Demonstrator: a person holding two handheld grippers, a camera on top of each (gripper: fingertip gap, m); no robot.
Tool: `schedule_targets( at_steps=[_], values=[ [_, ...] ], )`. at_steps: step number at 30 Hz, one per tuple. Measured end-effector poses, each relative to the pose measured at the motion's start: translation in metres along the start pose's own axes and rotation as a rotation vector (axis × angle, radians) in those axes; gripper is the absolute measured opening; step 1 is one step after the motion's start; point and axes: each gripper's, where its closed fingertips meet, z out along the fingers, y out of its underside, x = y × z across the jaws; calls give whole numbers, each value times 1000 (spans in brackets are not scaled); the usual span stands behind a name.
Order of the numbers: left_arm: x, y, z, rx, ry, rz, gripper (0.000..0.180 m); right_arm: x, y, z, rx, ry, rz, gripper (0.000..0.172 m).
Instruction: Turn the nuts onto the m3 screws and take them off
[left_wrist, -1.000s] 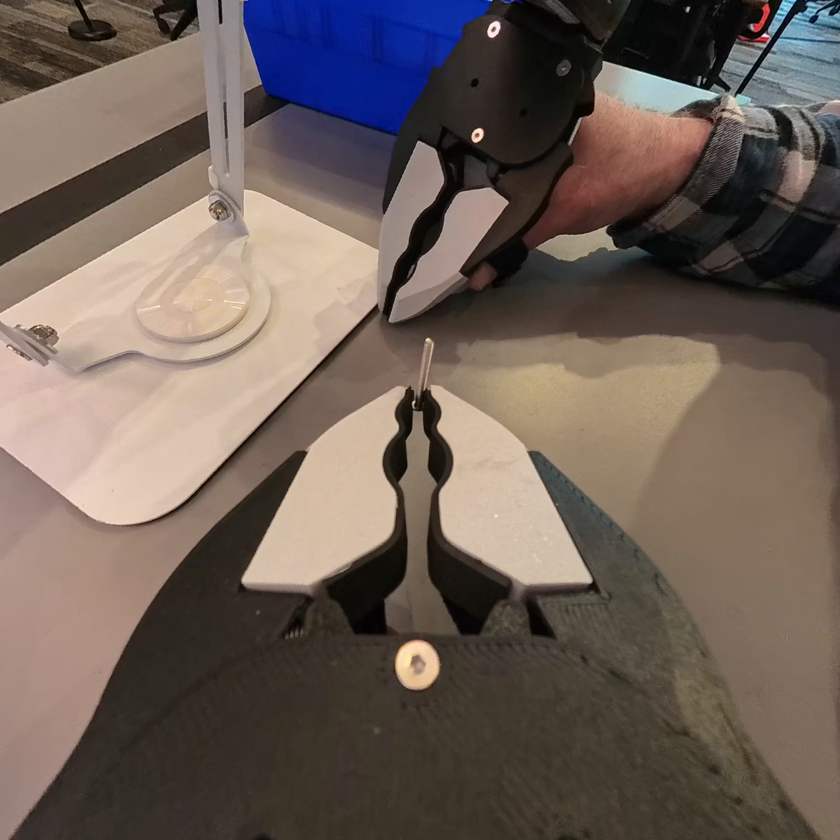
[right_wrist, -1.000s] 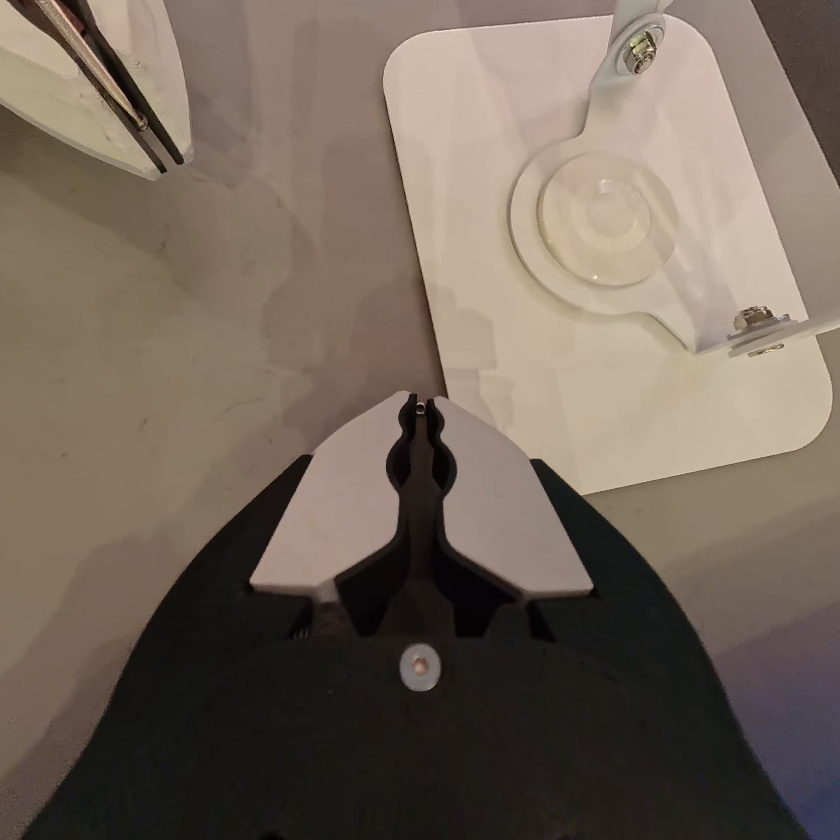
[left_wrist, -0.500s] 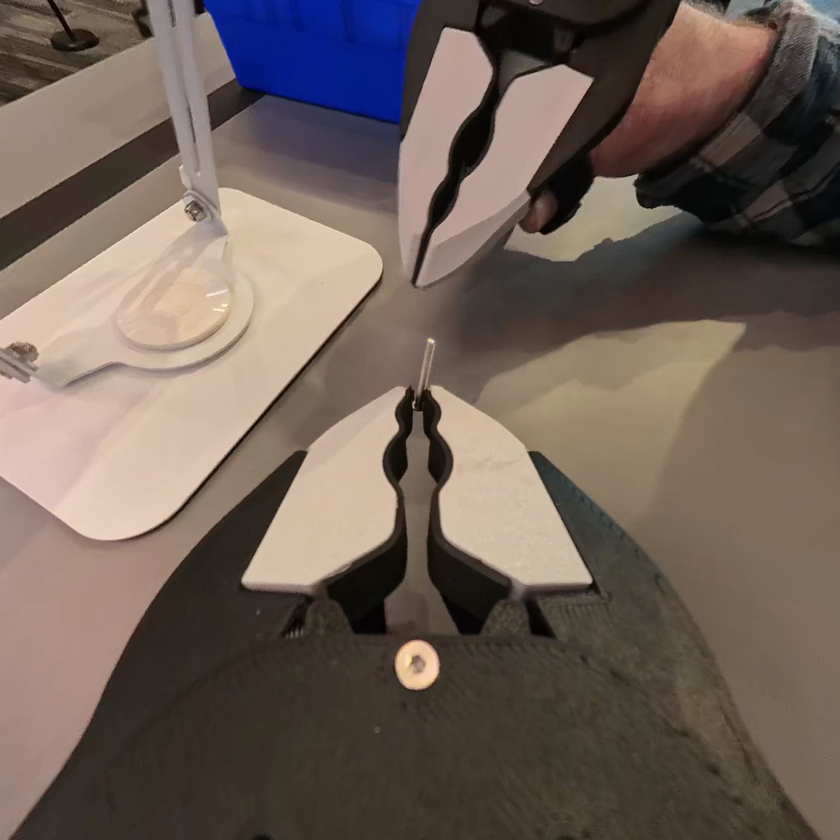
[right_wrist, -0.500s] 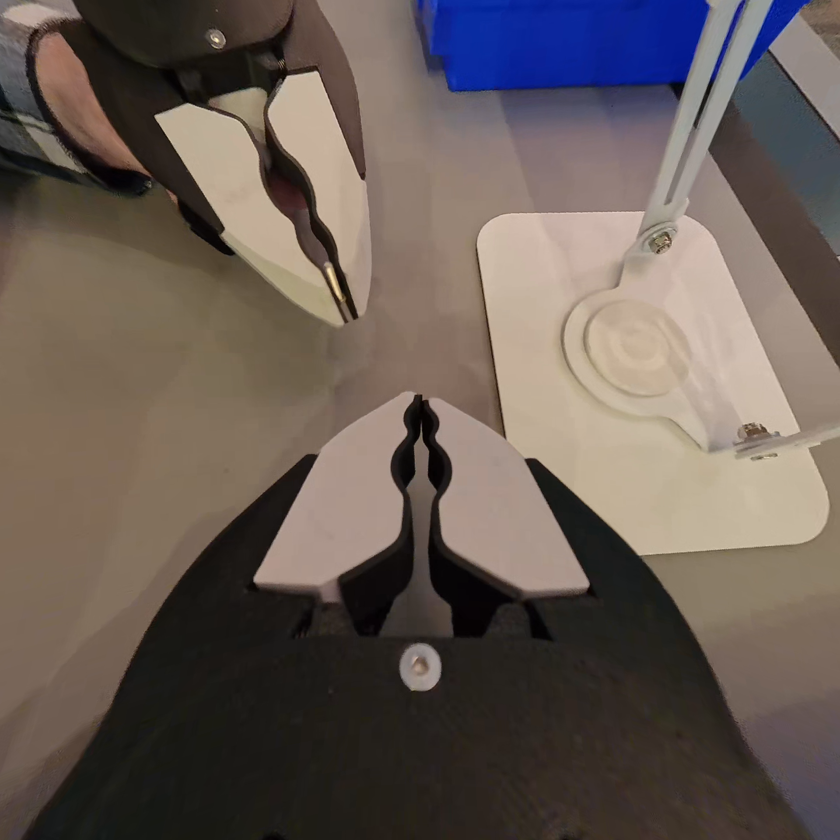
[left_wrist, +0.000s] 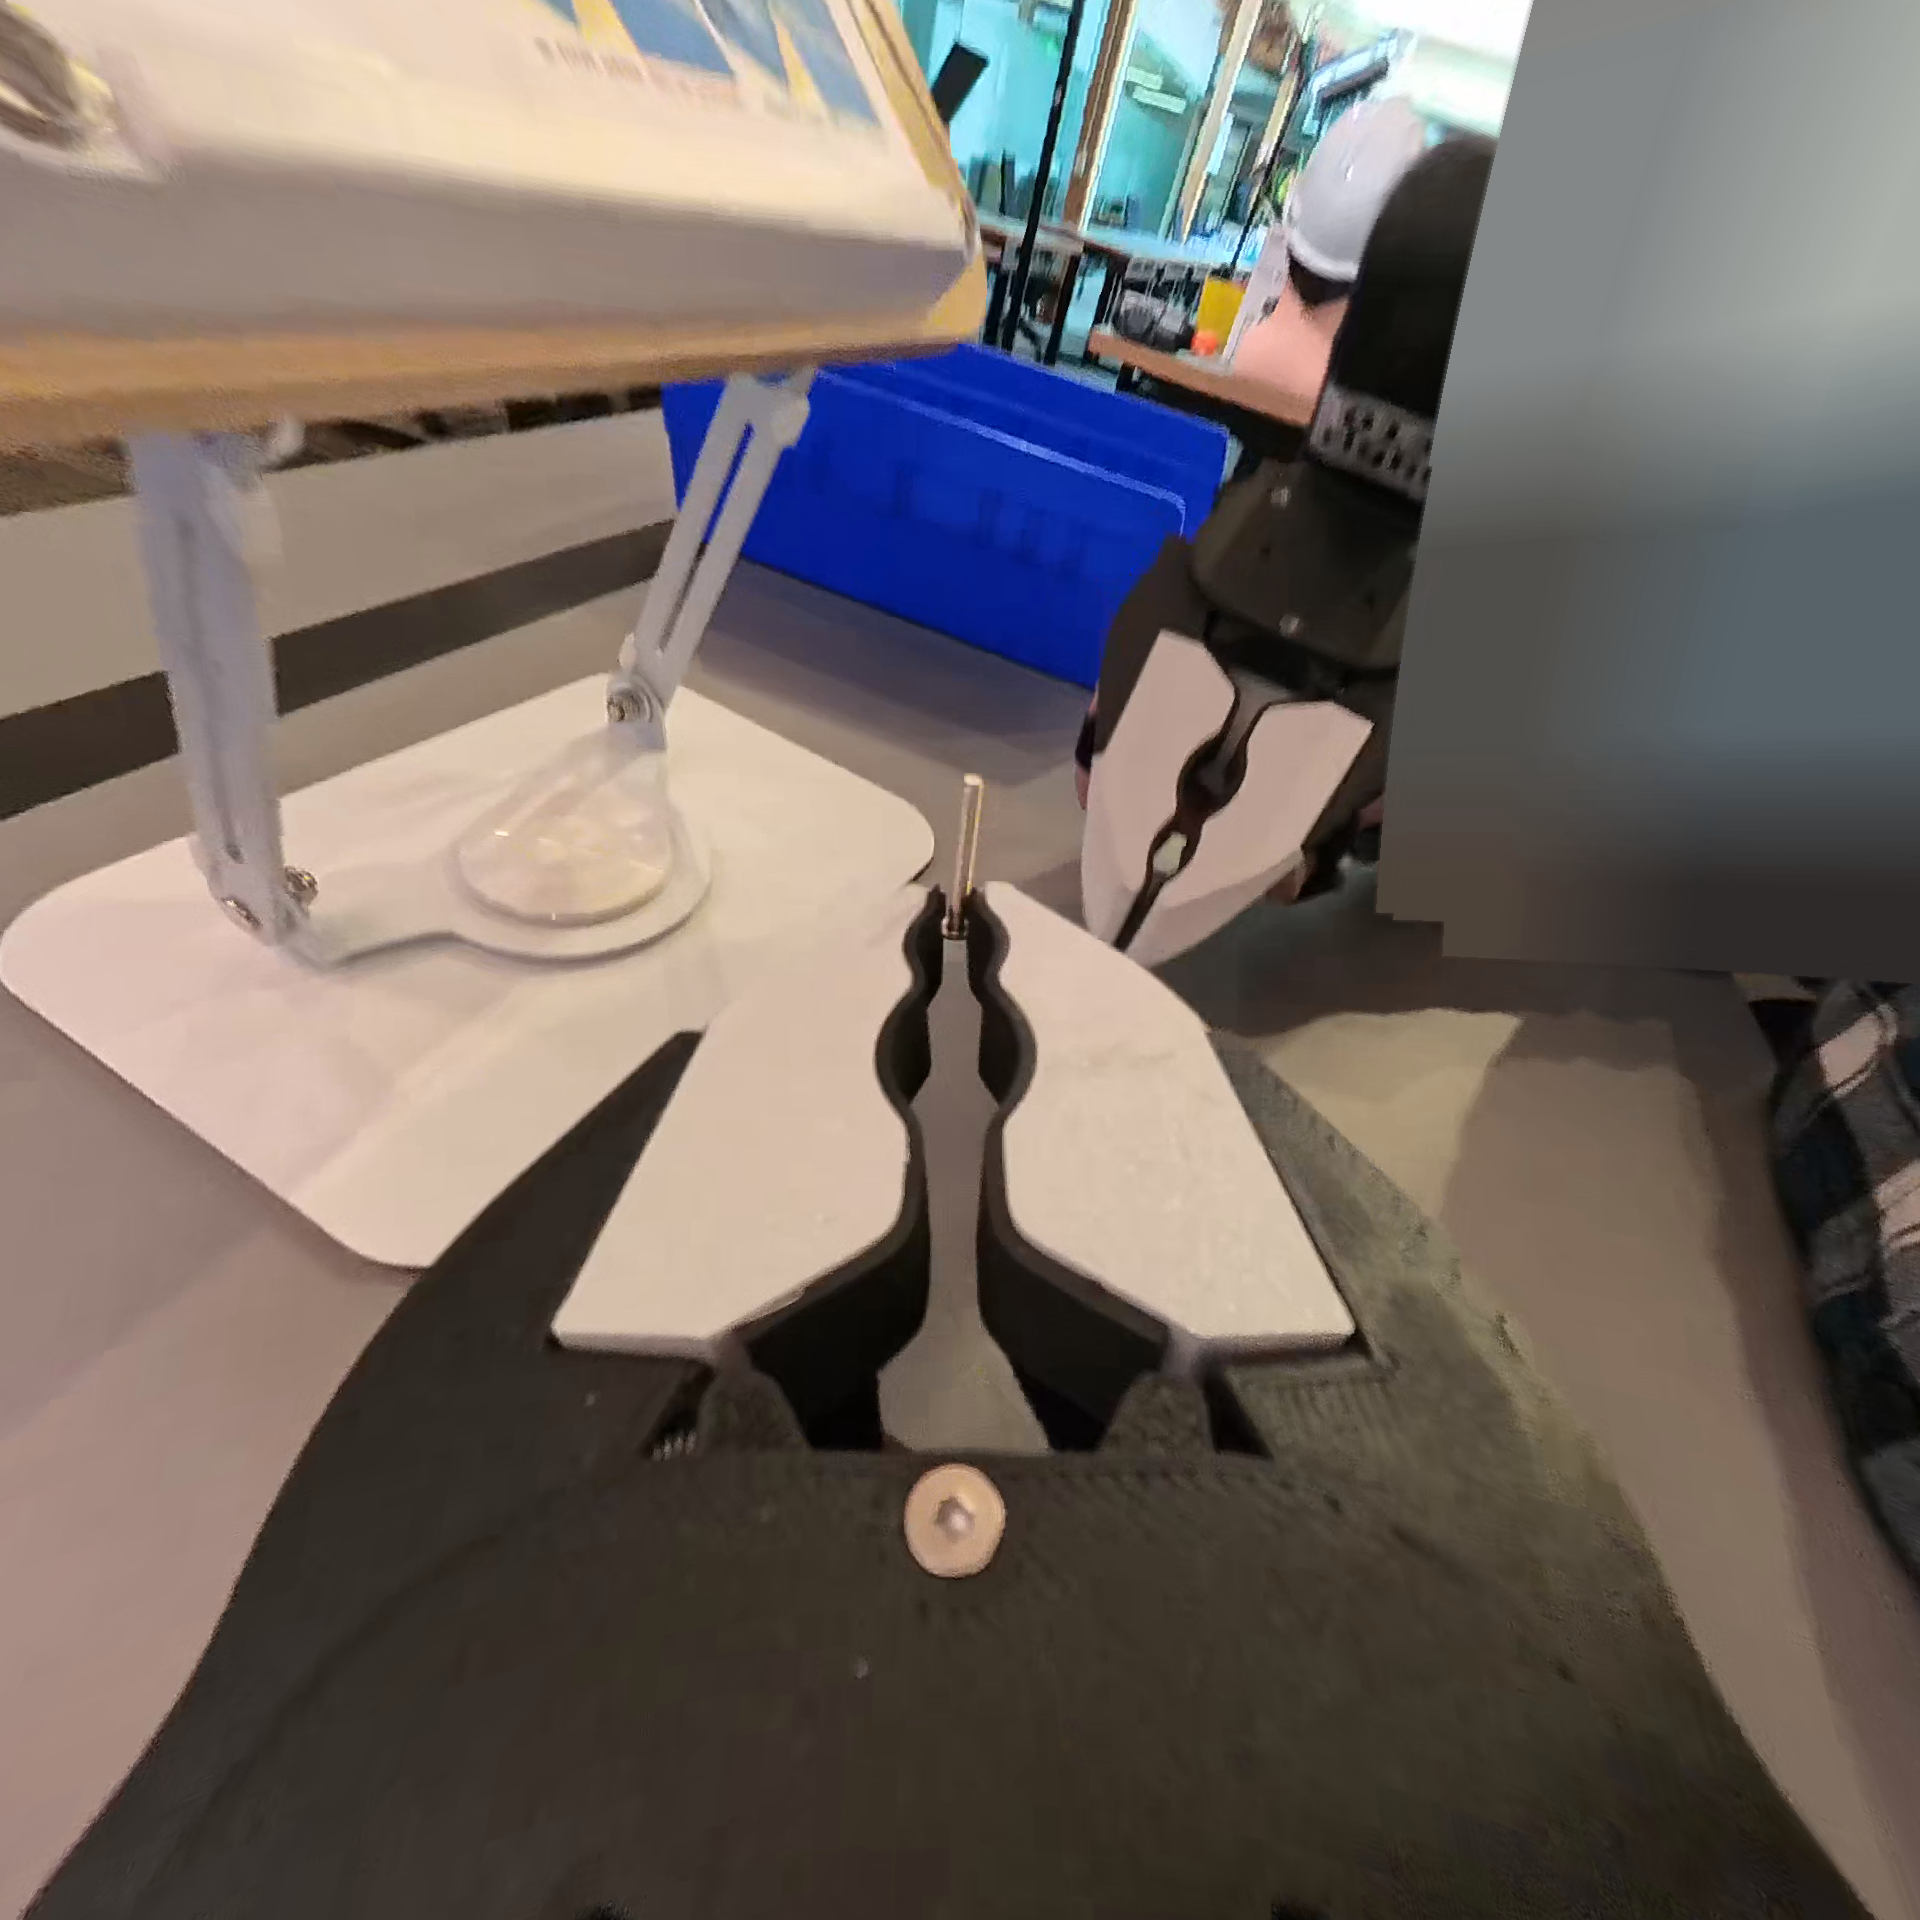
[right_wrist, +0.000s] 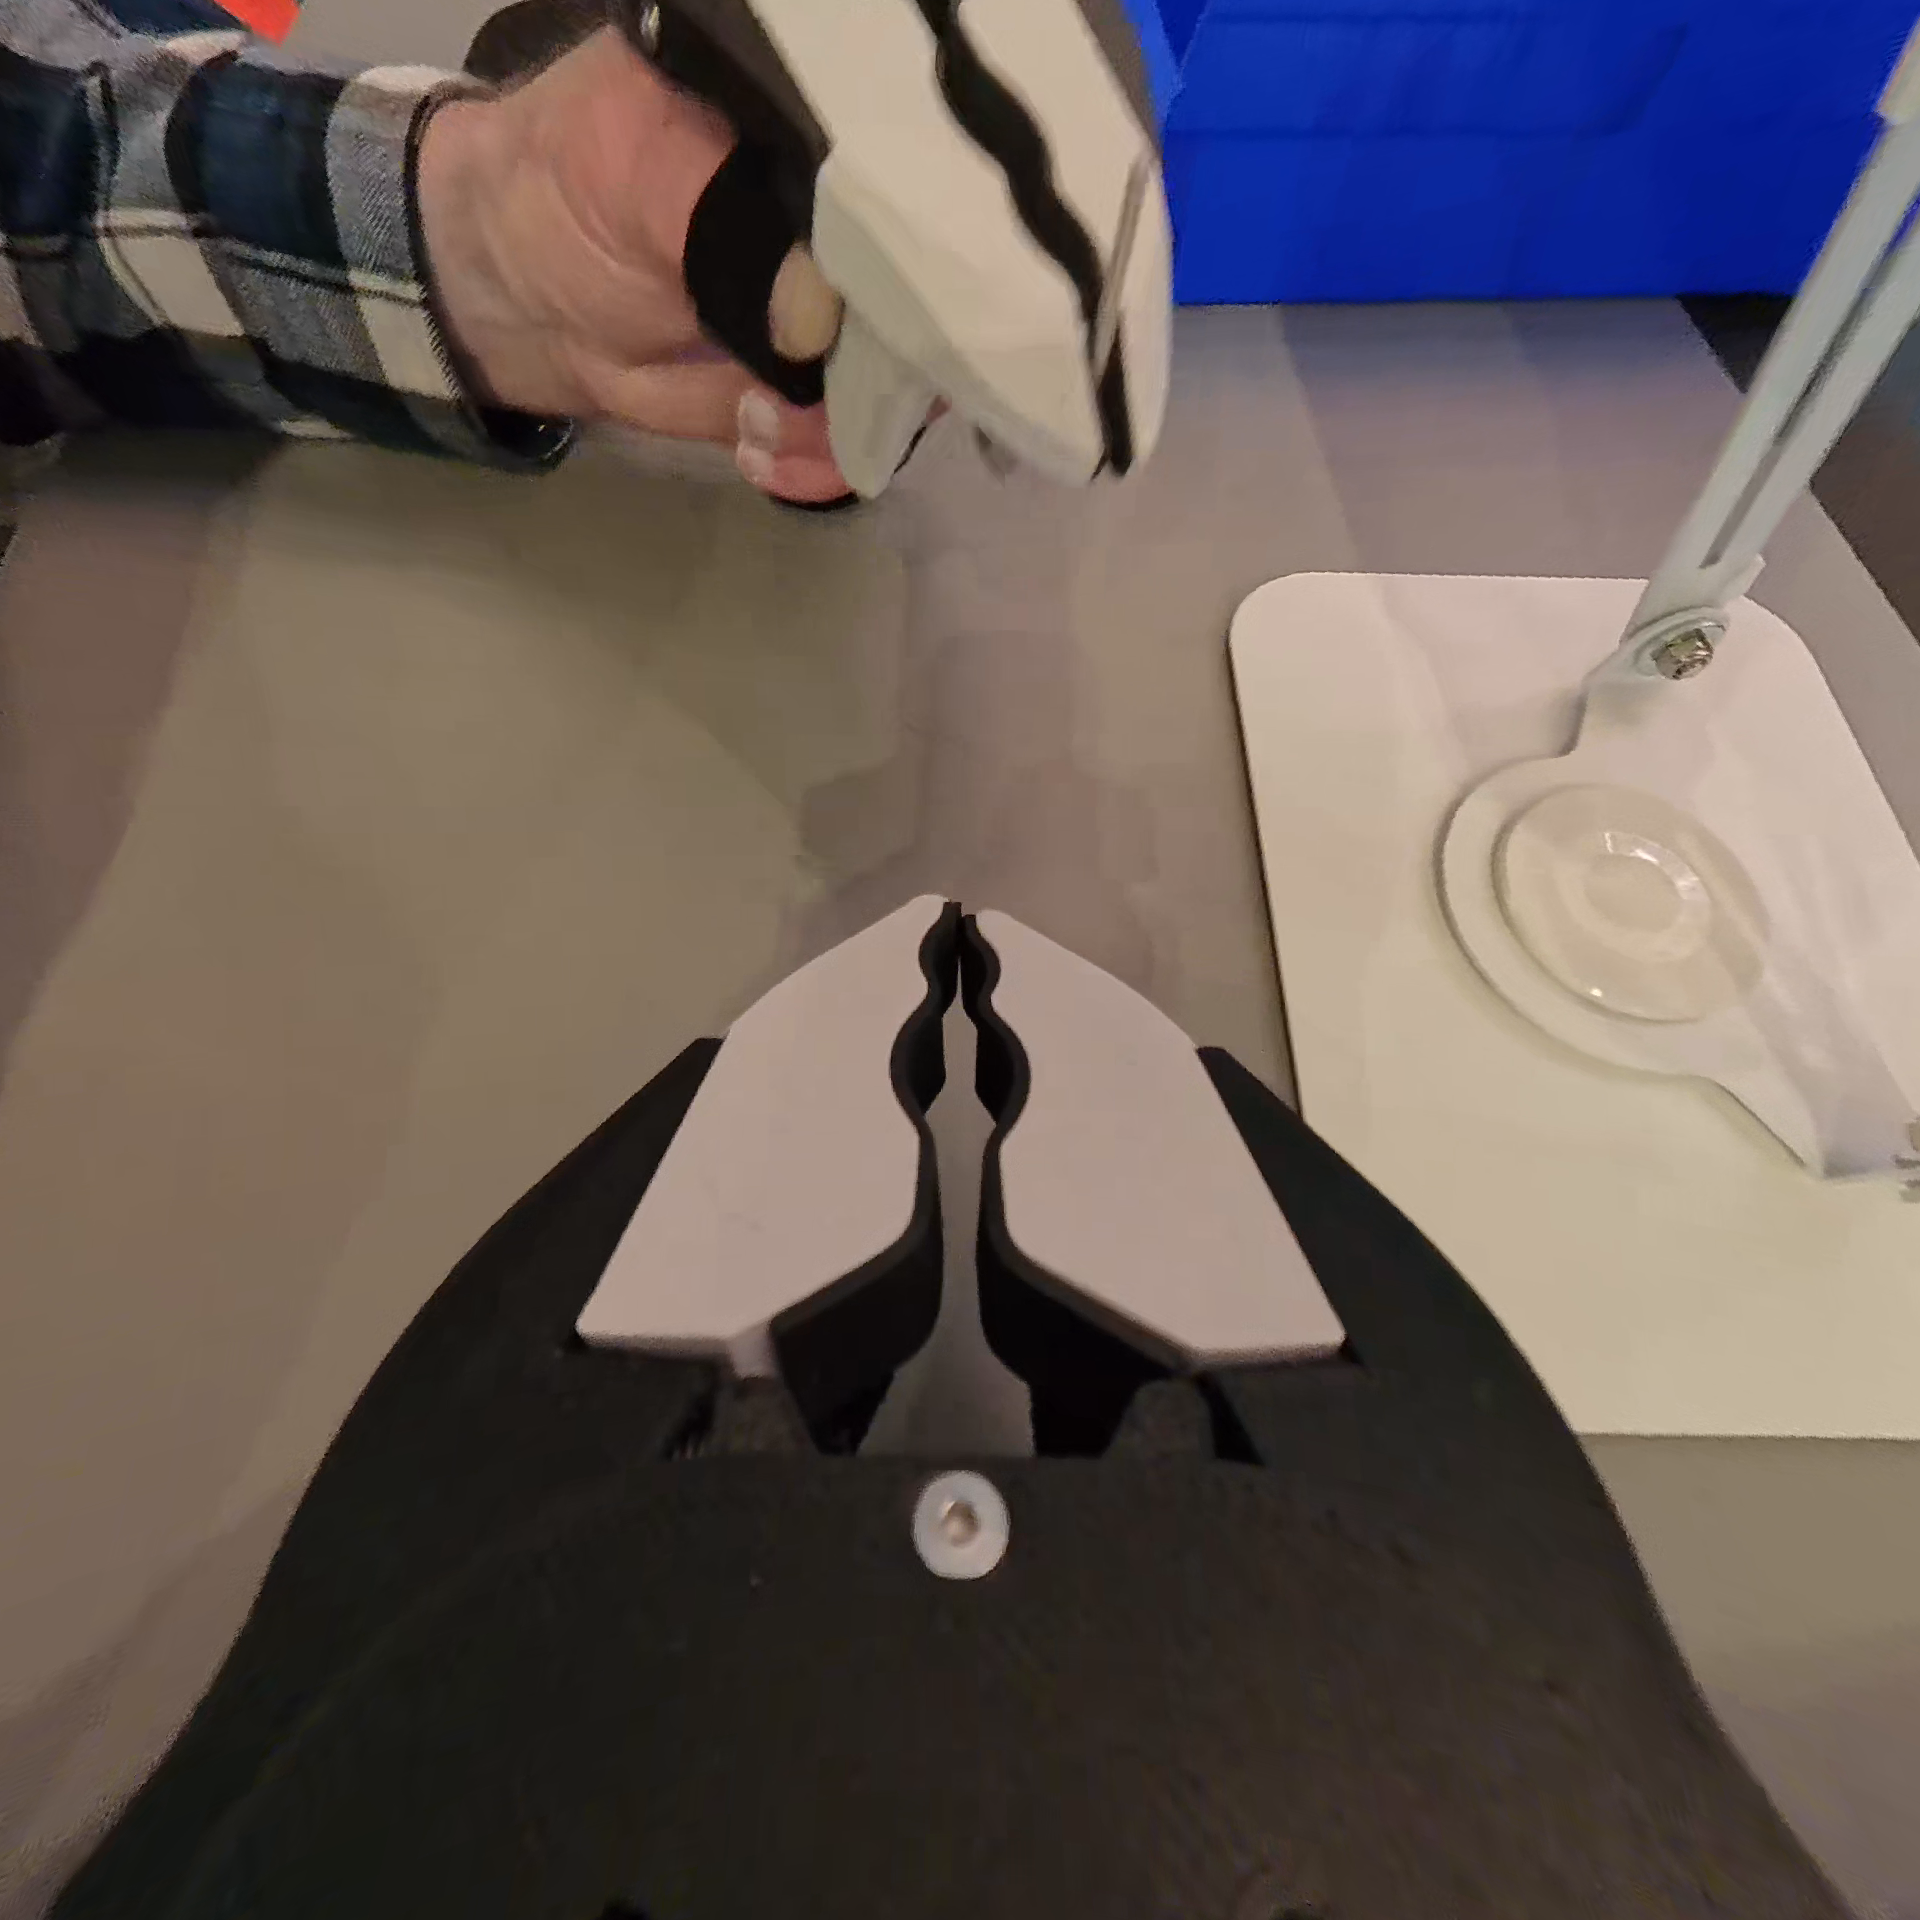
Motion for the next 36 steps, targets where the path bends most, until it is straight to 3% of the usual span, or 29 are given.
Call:
schedule_targets(
  at_steps=[1,6,10,14,18,22,23,25,29,32,36],
  values=[
    [-1,-6,-4,30,16,-23,3,-3,-1,3,-2,-14,-7,0],
    [-9,-29,-25,134,67,-144,4,-18,-4,17,-8,-71,-26,2],
    [-27,-24,-31,140,29,-274,4,-26,-3,24,-19,-96,-39,4],
    [-26,22,-21,-159,-26,-264,4,-32,2,28,-34,-111,-48,5],
    [-21,40,-22,-342,-53,-182,4,-35,6,28,-40,-126,-55,5],
    [-14,68,-14,-559,-69,44,4,-44,9,30,-60,-149,-106,8],
    [-10,67,-9,-557,-51,65,4,-48,7,30,-57,-155,-126,9],
    [-1,49,5,-428,-5,-38,4,-59,-4,30,-13,-175,-164,14],
    [-8,12,21,-183,-3,-190,4,-93,-36,39,96,-237,-208,42],
    [-13,-5,28,-93,-33,-230,4,-112,-48,55,118,-270,-207,69],
    [-17,-15,41,-26,-64,-264,4,-134,-59,68,136,-358,-182,76]
  ],
)
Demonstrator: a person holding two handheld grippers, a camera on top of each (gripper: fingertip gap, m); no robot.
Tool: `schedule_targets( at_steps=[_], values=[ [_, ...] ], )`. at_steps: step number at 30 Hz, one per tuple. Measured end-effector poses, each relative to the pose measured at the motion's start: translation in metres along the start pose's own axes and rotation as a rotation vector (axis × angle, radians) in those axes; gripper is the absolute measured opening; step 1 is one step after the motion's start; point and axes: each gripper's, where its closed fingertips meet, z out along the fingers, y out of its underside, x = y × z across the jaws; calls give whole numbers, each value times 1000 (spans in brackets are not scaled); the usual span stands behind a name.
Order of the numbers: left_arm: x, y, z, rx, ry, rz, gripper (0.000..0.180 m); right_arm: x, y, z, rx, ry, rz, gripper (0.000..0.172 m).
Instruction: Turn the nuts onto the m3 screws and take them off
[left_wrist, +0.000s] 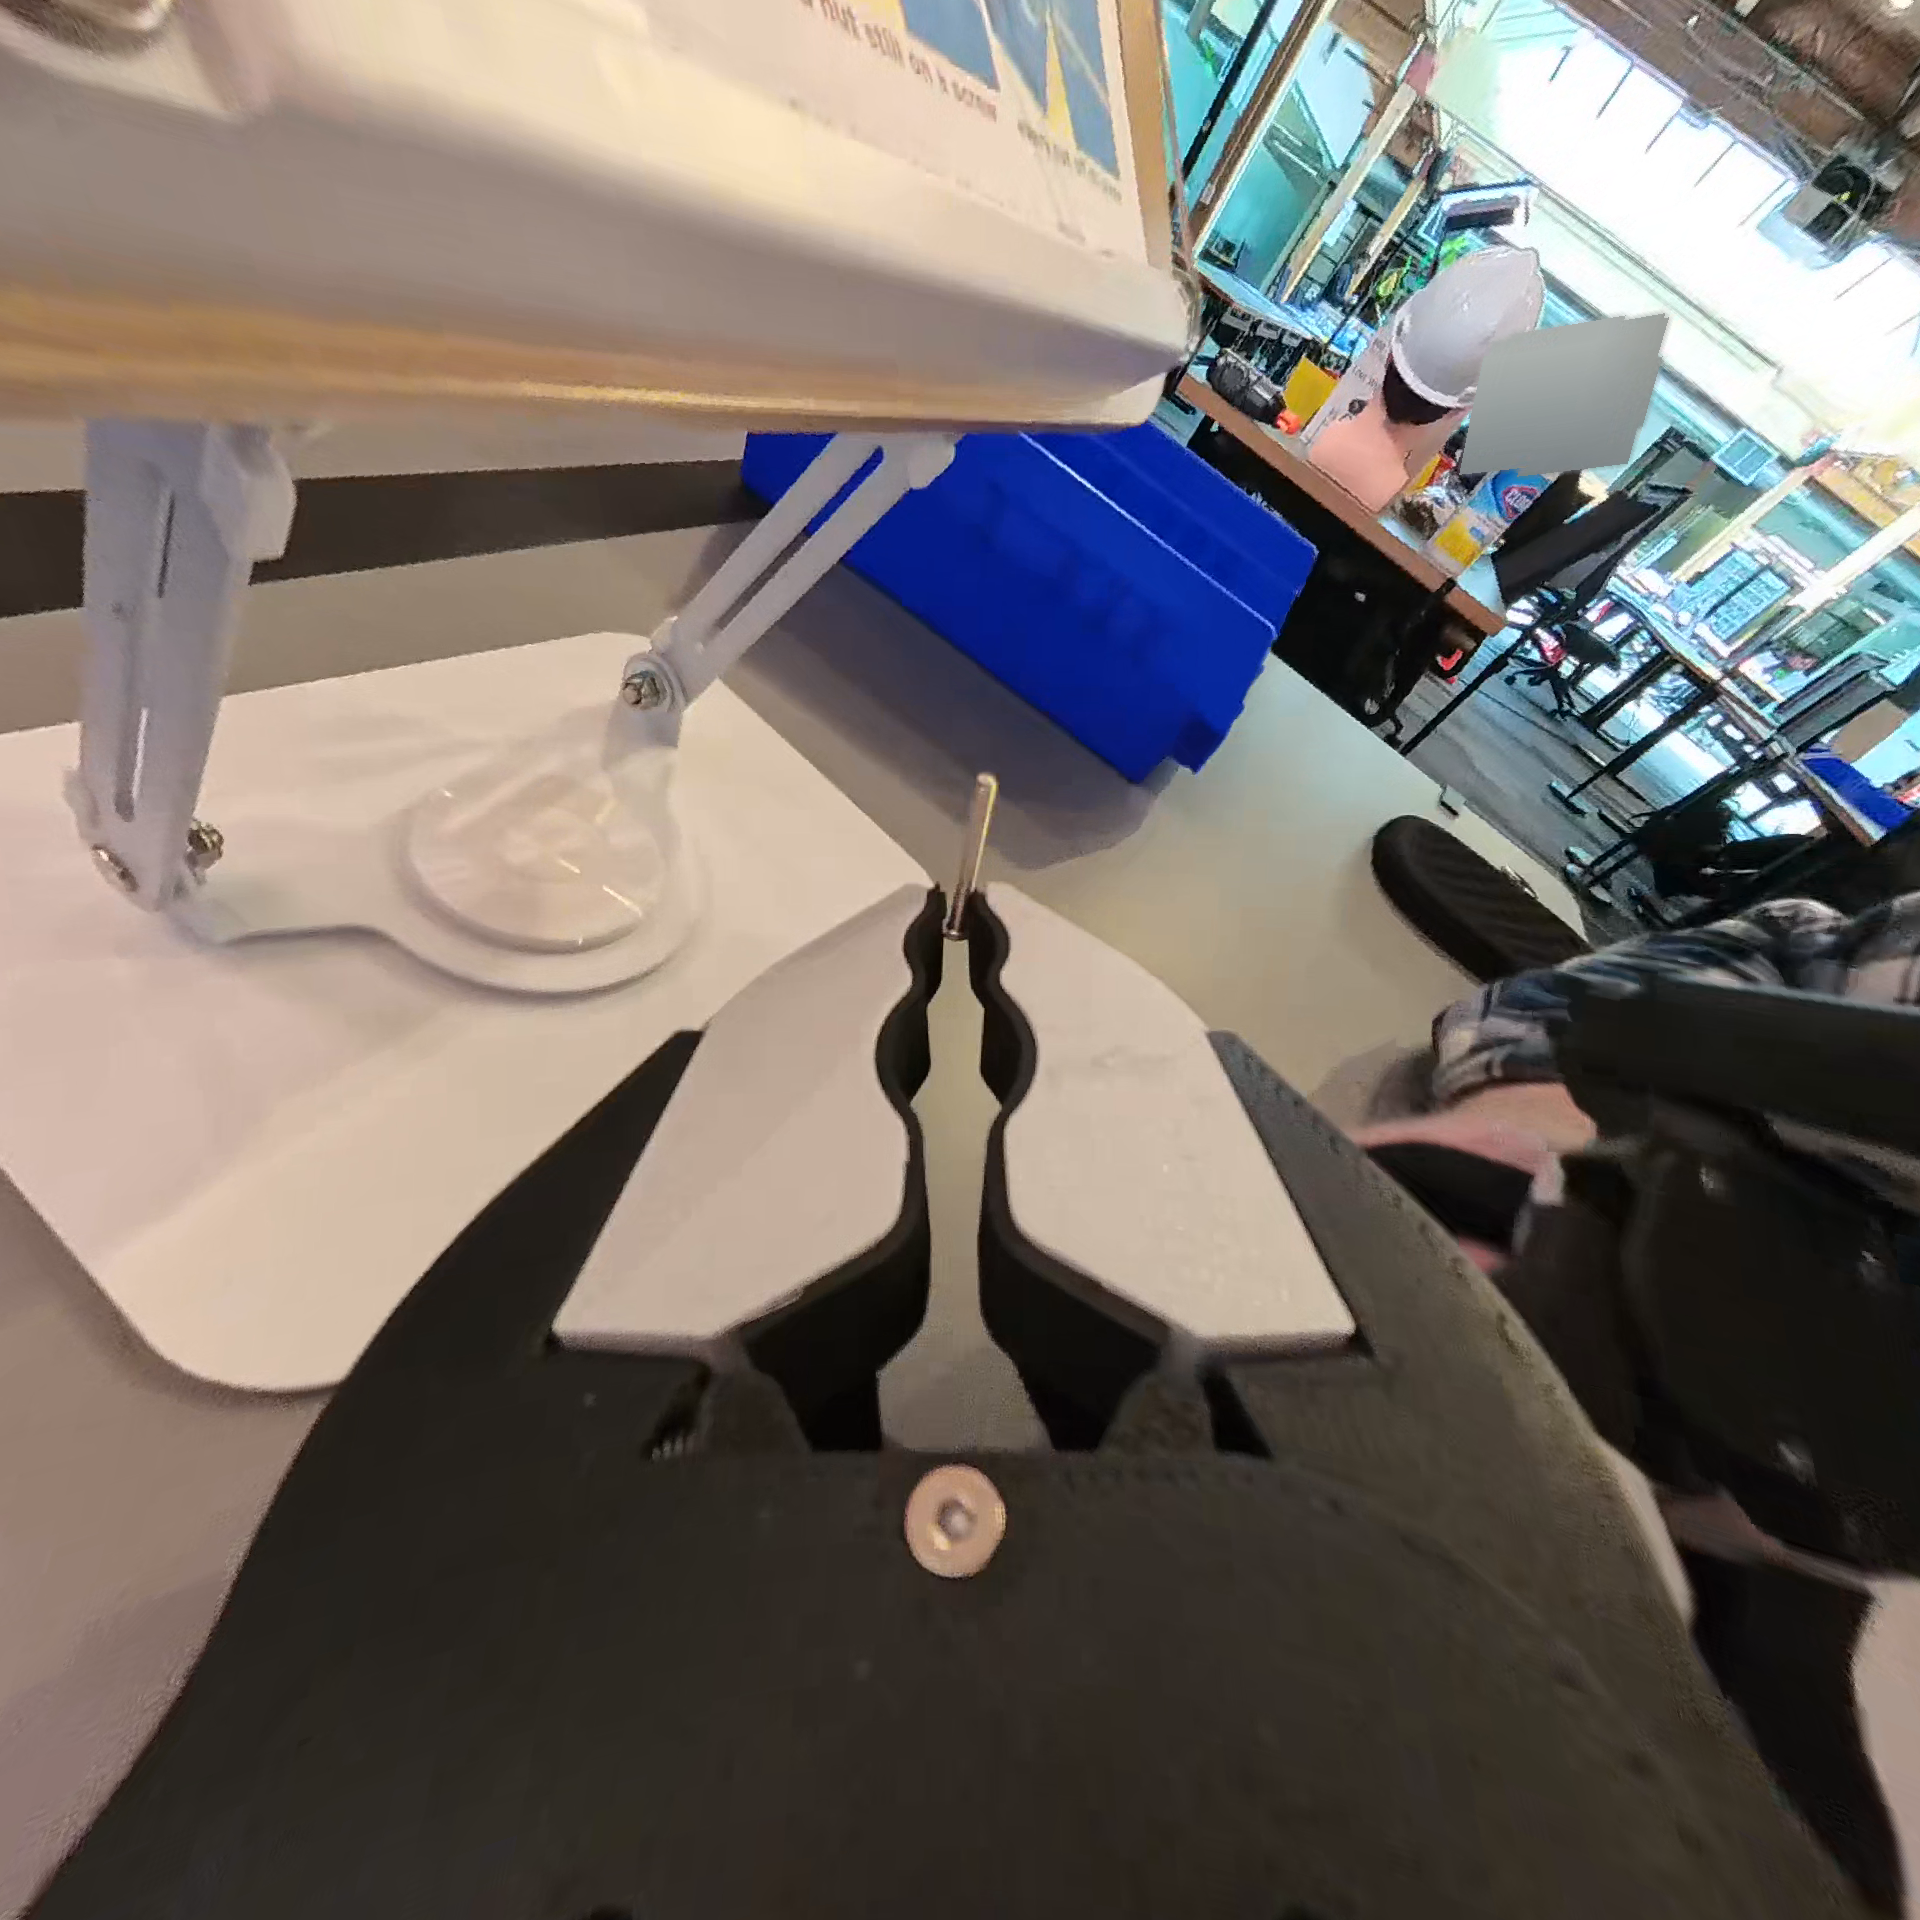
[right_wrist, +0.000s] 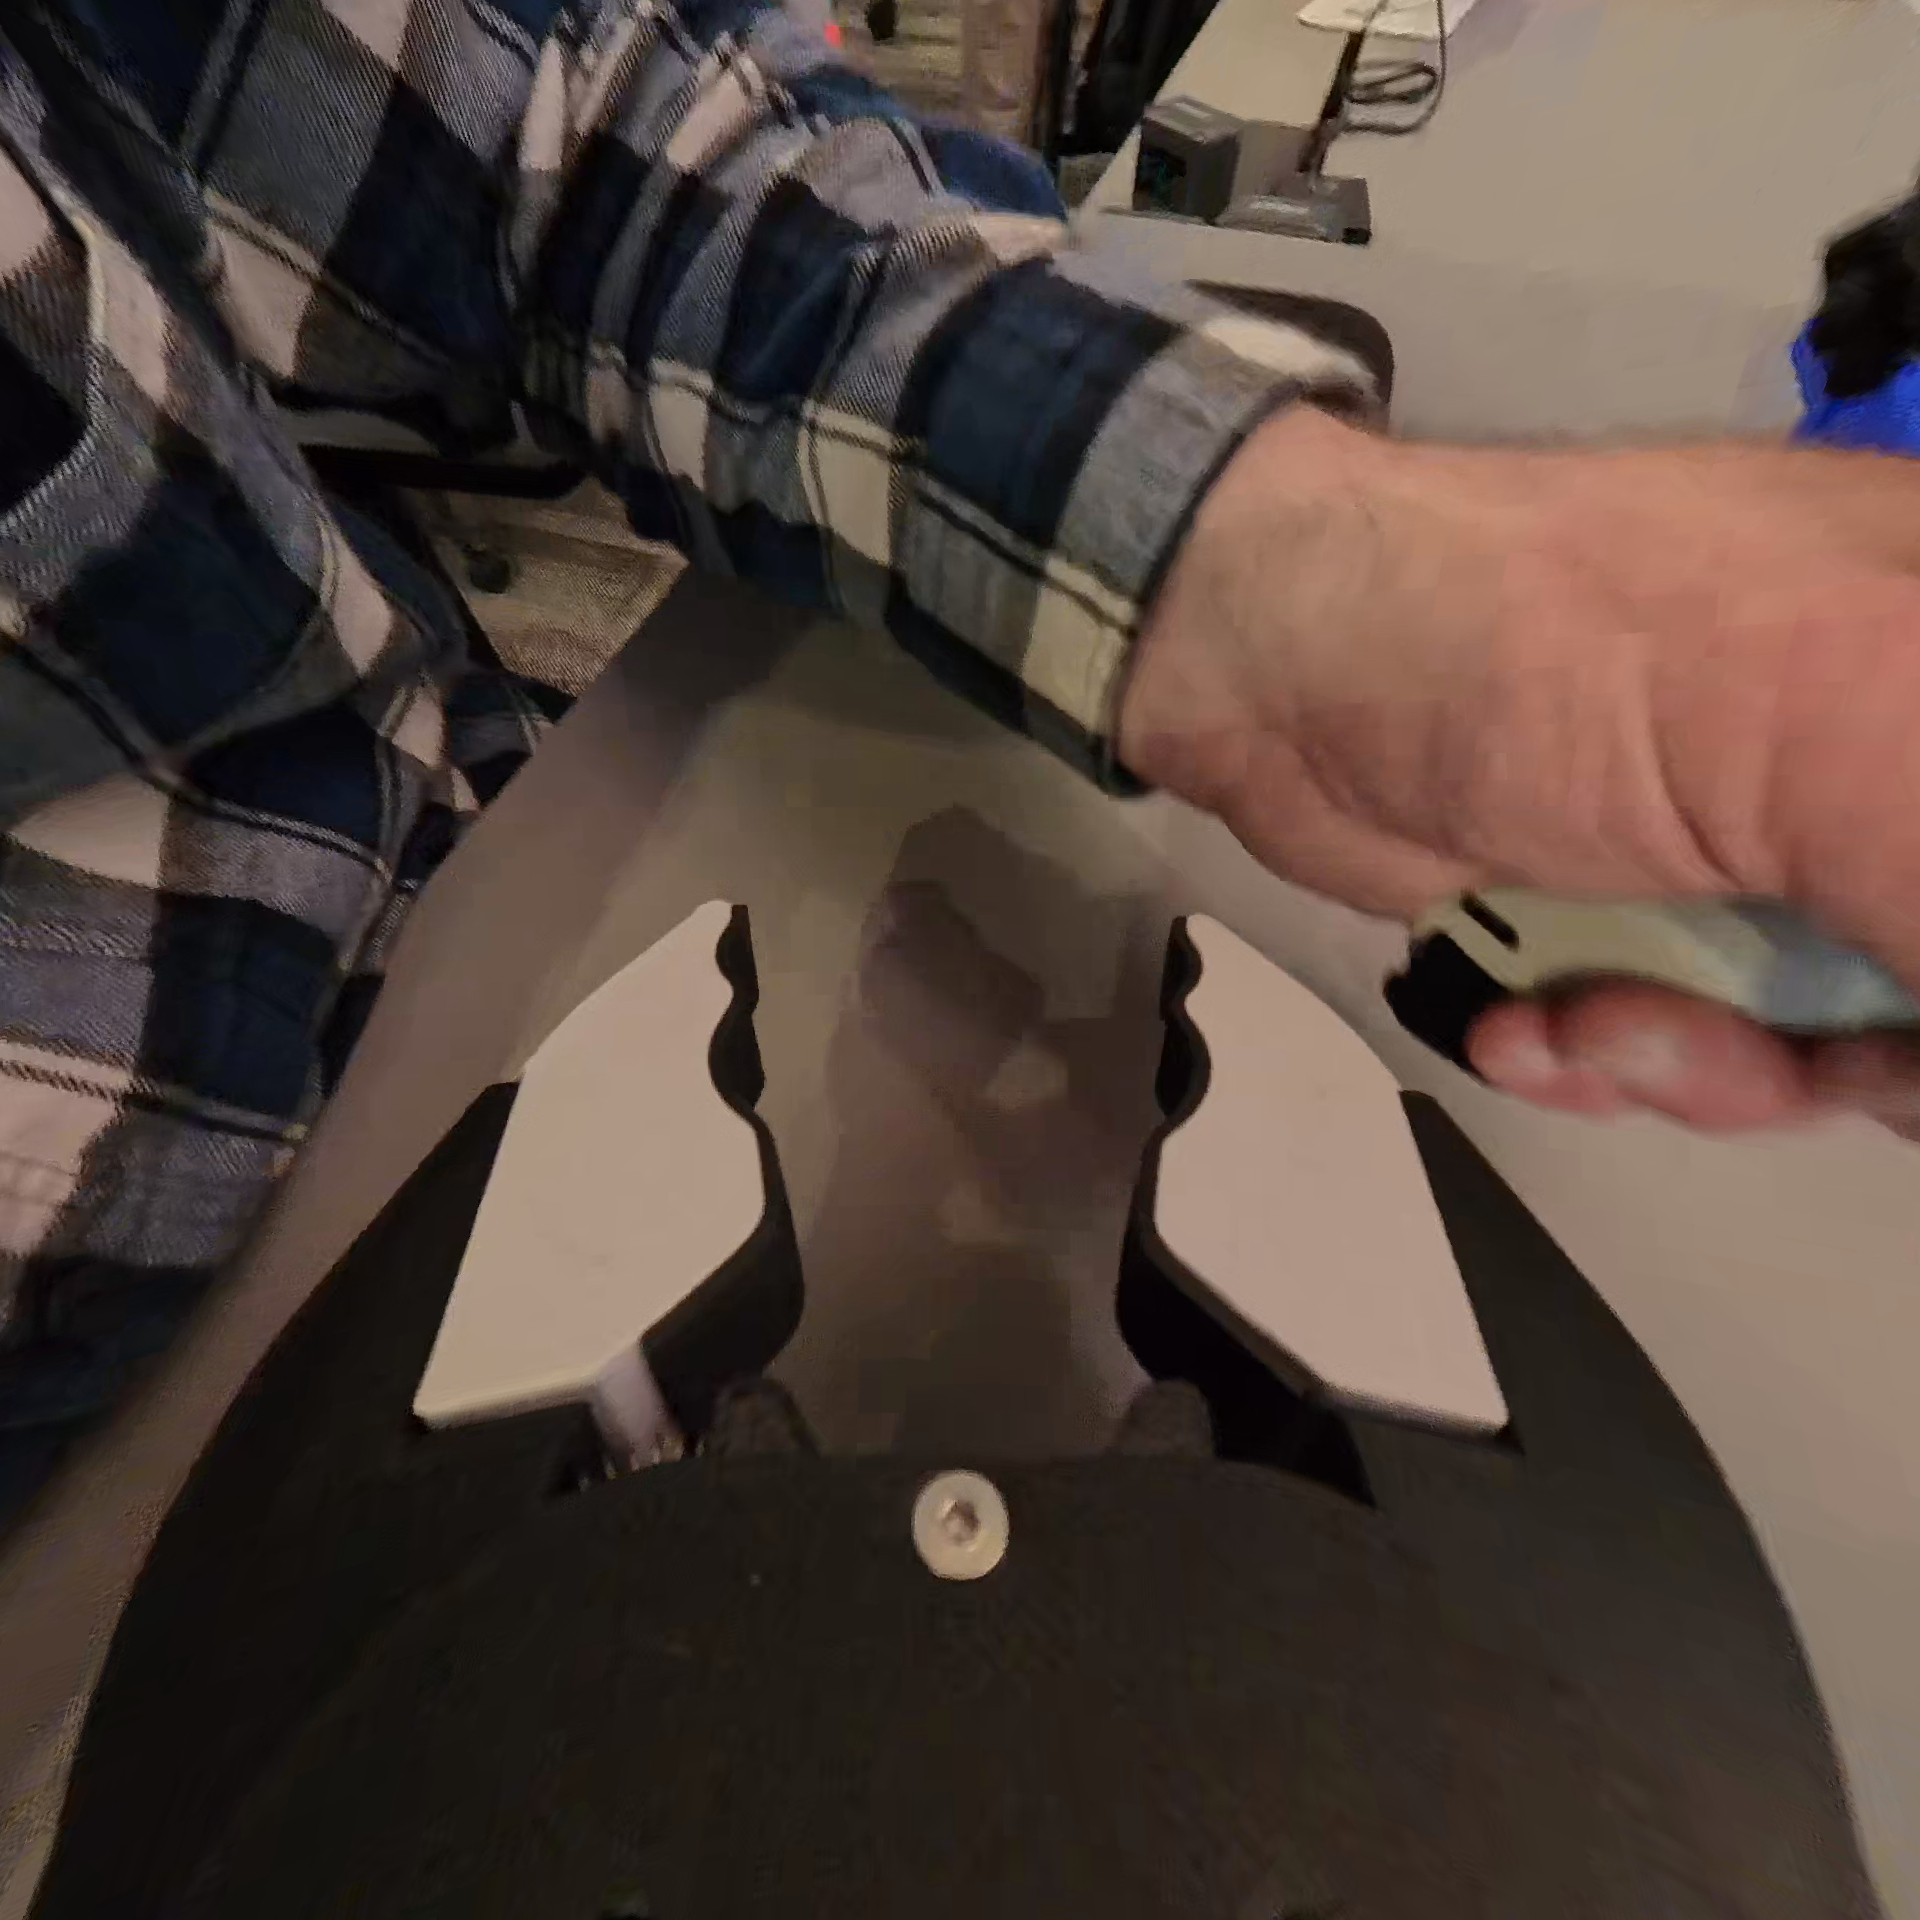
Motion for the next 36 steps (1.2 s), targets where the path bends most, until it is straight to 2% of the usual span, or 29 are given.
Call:
schedule_targets(
  at_steps=[8,13,16,18,20,26,28,29,30,32,34,35,36],
  values=[
    [-12,-10,12,35,-51,-18,4,-11,-13,22,48,-20,17,85],
    [-19,-11,12,38,-65,-45,4,-2,-13,15,72,47,53,78],
    [-19,-7,16,6,-81,-27,4,-15,-12,24,58,-33,38,76],
    [-21,-3,17,-24,-104,-7,4,-24,-17,26,58,-96,31,61],
    [-23,10,20,-100,-125,-2,4,-26,-19,29,55,-130,74,63],
    [-31,57,23,-402,-281,229,4,-22,-13,33,11,-171,193,57],
    [-24,59,24,-414,-251,245,4,-23,-7,33,-29,-192,240,62],
    [-23,57,25,-410,-229,211,4,-22,2,33,-81,-189,250,56],
    [-25,51,24,-370,-227,164,4,-19,9,33,-107,-176,263,58],
    [-35,57,20,-411,-265,159,3,-15,4,28,-54,-169,284,60],
    [-49,76,14,-551,-363,420,4,-17,5,23,-66,-173,234,50],
    [-49,86,14,-618,-363,480,4,-18,10,22,-80,-170,211,48],
    [-45,89,17,-627,-346,481,3,-22,12,21,-86,-194,199,48]
  ],
)
